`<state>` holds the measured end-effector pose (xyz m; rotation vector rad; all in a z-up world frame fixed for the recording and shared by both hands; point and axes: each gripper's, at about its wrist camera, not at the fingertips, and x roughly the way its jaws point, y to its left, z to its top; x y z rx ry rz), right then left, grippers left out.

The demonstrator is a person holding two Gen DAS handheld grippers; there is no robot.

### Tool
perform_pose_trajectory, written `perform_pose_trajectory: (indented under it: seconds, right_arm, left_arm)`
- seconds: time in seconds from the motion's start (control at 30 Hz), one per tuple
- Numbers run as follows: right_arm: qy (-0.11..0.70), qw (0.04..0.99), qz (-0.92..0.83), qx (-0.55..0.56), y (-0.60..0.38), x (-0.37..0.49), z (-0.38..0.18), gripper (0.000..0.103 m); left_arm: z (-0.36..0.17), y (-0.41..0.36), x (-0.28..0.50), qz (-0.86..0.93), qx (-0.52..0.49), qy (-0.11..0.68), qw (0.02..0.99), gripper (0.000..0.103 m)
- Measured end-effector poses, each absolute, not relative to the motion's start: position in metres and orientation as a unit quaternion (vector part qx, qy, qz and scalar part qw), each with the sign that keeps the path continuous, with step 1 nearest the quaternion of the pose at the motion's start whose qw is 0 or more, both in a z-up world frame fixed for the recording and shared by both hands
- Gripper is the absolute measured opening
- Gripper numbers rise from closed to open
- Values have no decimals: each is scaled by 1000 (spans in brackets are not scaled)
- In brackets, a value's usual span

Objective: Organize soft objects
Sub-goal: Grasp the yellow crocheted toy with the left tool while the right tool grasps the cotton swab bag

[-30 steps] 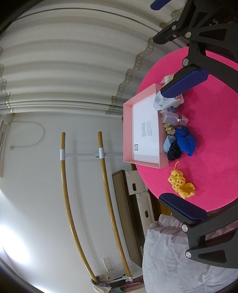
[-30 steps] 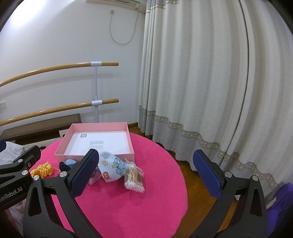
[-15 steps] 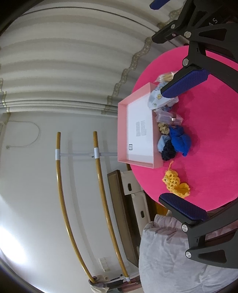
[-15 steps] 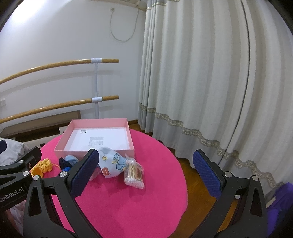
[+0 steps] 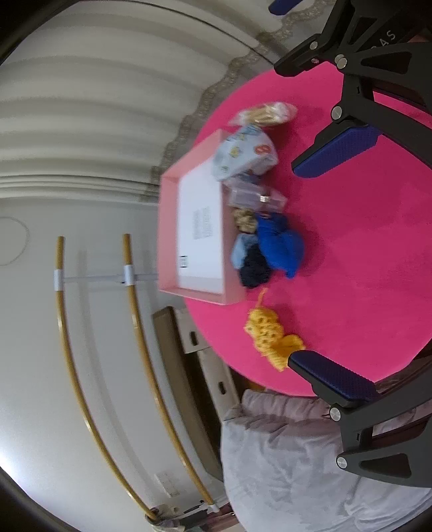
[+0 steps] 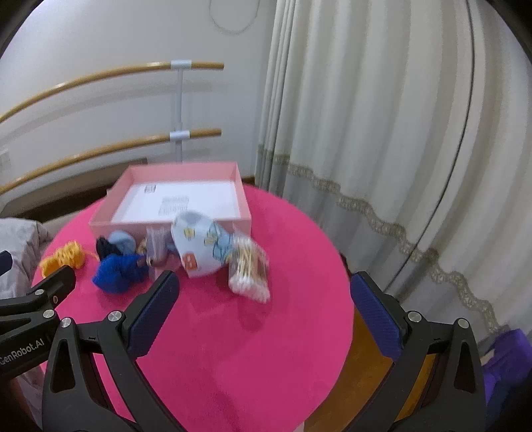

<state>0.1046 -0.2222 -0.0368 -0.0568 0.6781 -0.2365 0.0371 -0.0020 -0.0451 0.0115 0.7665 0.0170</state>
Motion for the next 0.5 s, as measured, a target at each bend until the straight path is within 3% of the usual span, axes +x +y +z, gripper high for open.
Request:
perform_pose_trajectory:
  seconds: [0.5]
  right_arm:
    - [428, 898, -96, -25, -220, 116, -93, 103]
  left_arm:
    - [-111, 3, 80, 10, 8, 452, 892, 103]
